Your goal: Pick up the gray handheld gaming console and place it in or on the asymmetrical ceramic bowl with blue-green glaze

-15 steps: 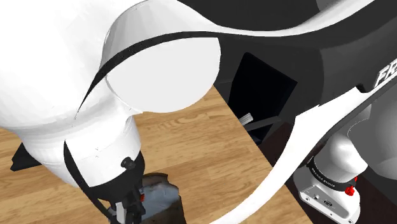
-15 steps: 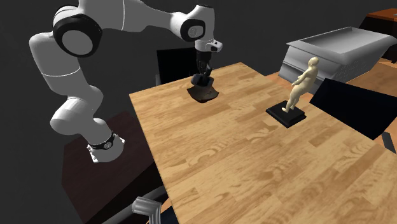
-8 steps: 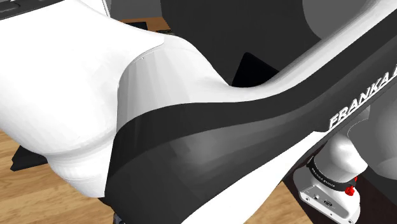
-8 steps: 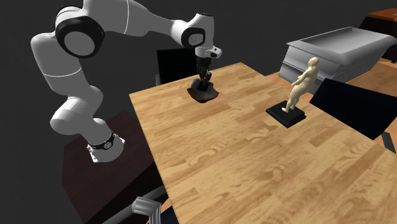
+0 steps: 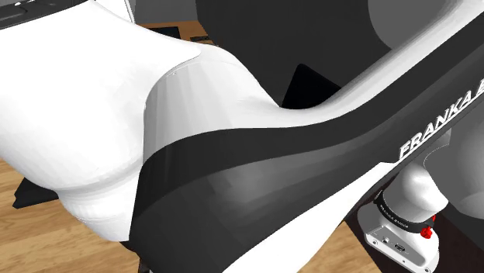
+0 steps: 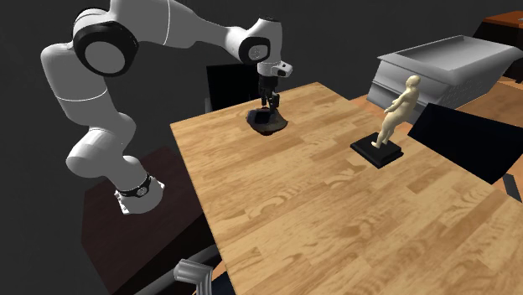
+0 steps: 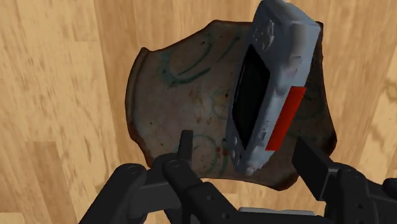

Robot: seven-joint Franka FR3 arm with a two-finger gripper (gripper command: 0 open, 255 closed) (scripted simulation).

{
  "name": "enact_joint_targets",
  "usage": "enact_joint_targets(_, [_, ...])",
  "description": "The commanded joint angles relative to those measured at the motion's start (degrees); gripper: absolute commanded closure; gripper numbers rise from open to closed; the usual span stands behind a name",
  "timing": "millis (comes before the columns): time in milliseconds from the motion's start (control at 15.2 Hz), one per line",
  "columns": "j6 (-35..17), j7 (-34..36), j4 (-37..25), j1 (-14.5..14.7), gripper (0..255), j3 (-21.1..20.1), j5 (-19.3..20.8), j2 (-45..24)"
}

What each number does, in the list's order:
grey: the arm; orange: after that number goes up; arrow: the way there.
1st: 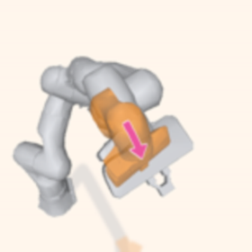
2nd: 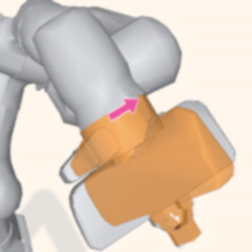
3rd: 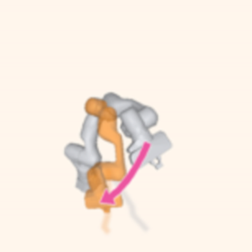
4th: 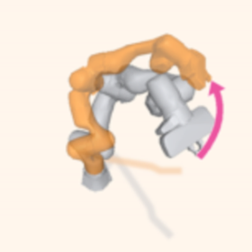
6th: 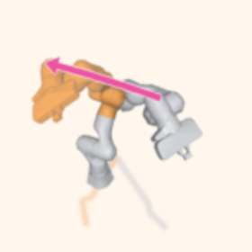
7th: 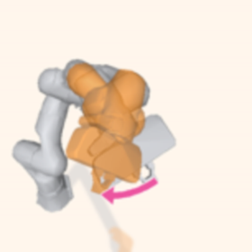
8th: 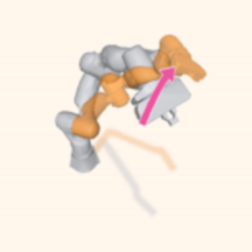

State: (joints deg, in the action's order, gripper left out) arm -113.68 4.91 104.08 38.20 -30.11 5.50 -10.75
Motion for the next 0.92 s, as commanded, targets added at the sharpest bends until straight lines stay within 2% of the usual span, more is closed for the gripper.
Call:
enact_joint_targets(0, [0.0,0.0,0.0,0.0,0,0.0,0.0,0.0])
enact_joint_targets(198, [0.0,0.0,0.0,0.0,0,0.0,0.0,0.01])
enact_joint_targets(462, [6.87,-0.67,-5.61,-0.11,0,-0.23,-0.98,1.49])
enact_joint_targets(858, [6.87,-0.67,-5.61,-0.11,0,-0.23,-0.98,1.49])
